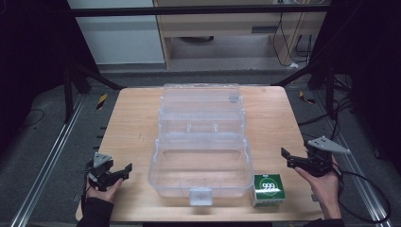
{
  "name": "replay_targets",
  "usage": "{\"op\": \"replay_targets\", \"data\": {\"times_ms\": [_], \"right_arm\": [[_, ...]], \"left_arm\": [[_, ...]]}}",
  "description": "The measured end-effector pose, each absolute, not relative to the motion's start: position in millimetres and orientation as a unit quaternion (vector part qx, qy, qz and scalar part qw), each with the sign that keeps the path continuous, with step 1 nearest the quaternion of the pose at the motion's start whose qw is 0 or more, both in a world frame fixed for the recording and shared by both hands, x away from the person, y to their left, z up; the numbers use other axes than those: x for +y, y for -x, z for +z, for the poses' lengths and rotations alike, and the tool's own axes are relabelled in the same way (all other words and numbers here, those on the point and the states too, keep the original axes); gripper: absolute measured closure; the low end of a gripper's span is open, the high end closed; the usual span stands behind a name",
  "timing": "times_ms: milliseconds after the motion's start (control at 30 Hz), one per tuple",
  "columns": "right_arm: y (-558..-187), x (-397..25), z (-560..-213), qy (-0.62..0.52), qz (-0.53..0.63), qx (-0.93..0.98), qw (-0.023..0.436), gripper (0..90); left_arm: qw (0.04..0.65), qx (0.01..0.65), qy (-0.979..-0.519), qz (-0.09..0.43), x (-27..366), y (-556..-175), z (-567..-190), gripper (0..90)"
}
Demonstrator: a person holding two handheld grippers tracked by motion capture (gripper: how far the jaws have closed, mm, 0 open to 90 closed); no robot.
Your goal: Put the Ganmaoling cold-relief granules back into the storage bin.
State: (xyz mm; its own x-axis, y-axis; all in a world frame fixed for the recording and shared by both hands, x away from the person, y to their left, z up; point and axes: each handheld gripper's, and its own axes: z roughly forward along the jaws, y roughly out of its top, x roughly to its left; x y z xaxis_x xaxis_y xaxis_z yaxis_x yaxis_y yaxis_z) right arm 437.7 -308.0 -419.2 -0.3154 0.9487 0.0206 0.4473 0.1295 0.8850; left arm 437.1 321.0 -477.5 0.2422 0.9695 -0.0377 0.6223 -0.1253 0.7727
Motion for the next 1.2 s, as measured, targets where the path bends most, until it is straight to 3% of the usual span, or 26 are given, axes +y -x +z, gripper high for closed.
{"op": "replay_targets", "data": {"times_ms": [467,1200], "right_arm": [[-438,-299,-376,-0.458,0.432,0.721,0.288,7.2],[-430,-271,-355,-0.305,0.353,0.863,0.196,3.3]], "left_arm": [[0.343,0.564,-0.709,0.248,323,-439,-480,20.1],[0.341,0.555,-0.717,0.249,322,-440,-481,19.7]]}}
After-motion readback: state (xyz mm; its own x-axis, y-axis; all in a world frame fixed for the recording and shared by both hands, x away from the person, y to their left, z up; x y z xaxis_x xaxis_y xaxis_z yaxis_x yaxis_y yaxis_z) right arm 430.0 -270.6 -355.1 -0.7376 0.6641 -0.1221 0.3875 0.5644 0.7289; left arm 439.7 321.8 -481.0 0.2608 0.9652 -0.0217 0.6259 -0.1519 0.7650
